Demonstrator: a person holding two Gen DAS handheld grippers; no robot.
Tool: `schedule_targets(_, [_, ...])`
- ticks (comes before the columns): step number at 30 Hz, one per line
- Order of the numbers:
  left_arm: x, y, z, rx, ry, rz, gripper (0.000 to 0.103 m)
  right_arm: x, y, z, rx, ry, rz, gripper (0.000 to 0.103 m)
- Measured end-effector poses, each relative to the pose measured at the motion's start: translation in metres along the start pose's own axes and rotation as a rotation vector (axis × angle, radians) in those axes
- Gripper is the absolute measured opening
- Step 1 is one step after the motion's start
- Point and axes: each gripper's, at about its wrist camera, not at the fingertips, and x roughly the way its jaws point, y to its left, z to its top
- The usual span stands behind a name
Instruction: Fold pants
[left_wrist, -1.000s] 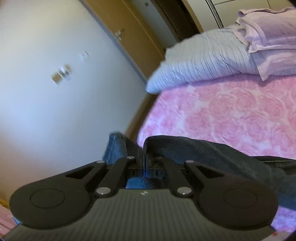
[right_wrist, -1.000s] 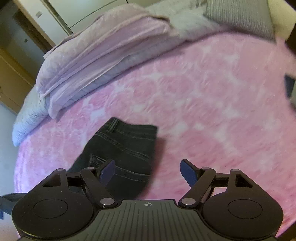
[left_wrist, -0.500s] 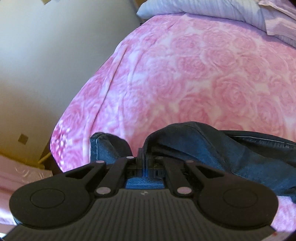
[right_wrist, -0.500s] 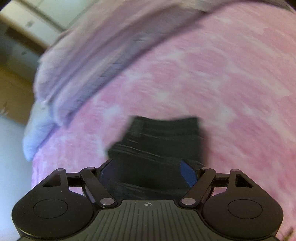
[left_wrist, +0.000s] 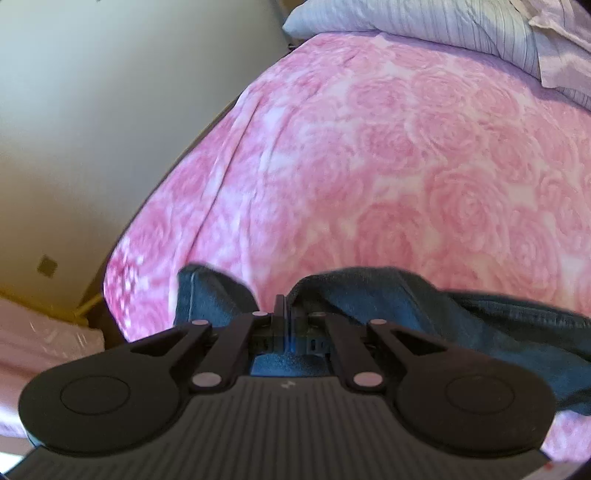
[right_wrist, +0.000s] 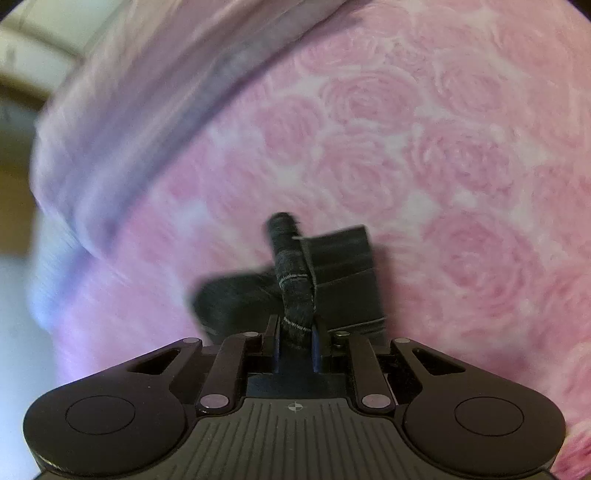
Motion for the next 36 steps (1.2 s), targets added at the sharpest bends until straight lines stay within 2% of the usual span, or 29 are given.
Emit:
schedule_targets(3, [-0.001,-0.013,0.053,-0.06,-0.036,-0.016,0.002,-0.019,0.039,0.035,-0.029,-0.113,0.123,0.012])
schedule_targets(5, [-0.012,-0.024,0.094,-0.069,-0.097,-0.012,0.002,-0.031,0.074,0.059,-0.028,-0.173,0.222,0.012])
schedule_targets(8, [-0.045,-0.032,0.161,-0.051,-0.226,0.012,0.002,-0.063,0.132,0.093,-0.054,-0.263,0.37,0.012])
schedule_targets(12, [-0.111,-0.015,0.24,-0.103,-0.406,-0.002,0.002,-0.144,0.187,0.121,-0.045,-0.463,0.61,0.011])
schedule_targets(13, [-0.13,-0.01,0.254,-0.117,-0.449,-0.012,0.002,-0.172,0.194,0.122,-0.059,-0.543,0.675,0.011])
schedule_targets(16, [-0.179,0.006,0.28,-0.155,-0.563,-0.058,0.002,-0.24,0.194,0.118,-0.097,-0.711,0.784,0.011])
schedule_targets(17, [-0.192,0.011,0.283,-0.178,-0.587,-0.086,0.002,-0.262,0.187,0.112,-0.11,-0.757,0.797,0.011])
schedule_targets(19, [-0.208,0.018,0.274,-0.205,-0.617,-0.151,0.002,-0.291,0.161,0.099,-0.125,-0.794,0.799,0.012])
schedule_targets(22, [-0.204,0.016,0.238,-0.204,-0.577,-0.23,0.002,-0.306,0.098,0.065,-0.144,-0.774,0.736,0.012])
schedule_targets(25, [-0.178,-0.002,0.176,-0.148,-0.464,-0.271,0.002,-0.295,0.008,0.017,-0.106,-0.685,0.601,0.012])
schedule_targets(27, [-0.148,-0.019,0.125,-0.094,-0.346,-0.271,0.006,-0.277,-0.058,-0.018,-0.047,-0.596,0.487,0.013])
schedule_targets(28, [-0.131,-0.029,0.099,-0.062,-0.276,-0.269,0.01,-0.267,-0.09,-0.035,-0.012,-0.54,0.426,0.014])
schedule_targets(30, [-0.092,-0.044,0.048,-0.001,-0.129,-0.251,0.015,-0.243,-0.156,-0.066,0.105,-0.415,0.229,0.015])
schedule_targets(31, [-0.074,-0.052,0.024,0.02,-0.061,-0.236,0.022,-0.231,-0.185,-0.08,0.166,-0.369,0.133,0.015])
schedule_targets(33, [-0.046,-0.062,-0.019,0.051,0.05,-0.206,0.024,-0.21,-0.239,-0.103,0.254,-0.295,-0.074,0.016])
schedule_targets(35, [-0.03,-0.064,-0.054,0.056,0.117,-0.184,0.028,-0.2,-0.279,-0.118,0.314,-0.257,-0.171,0.024])
schedule_targets(36, [-0.025,-0.06,-0.066,0.043,0.133,-0.18,0.031,-0.195,-0.289,-0.125,0.335,-0.249,-0.18,0.029])
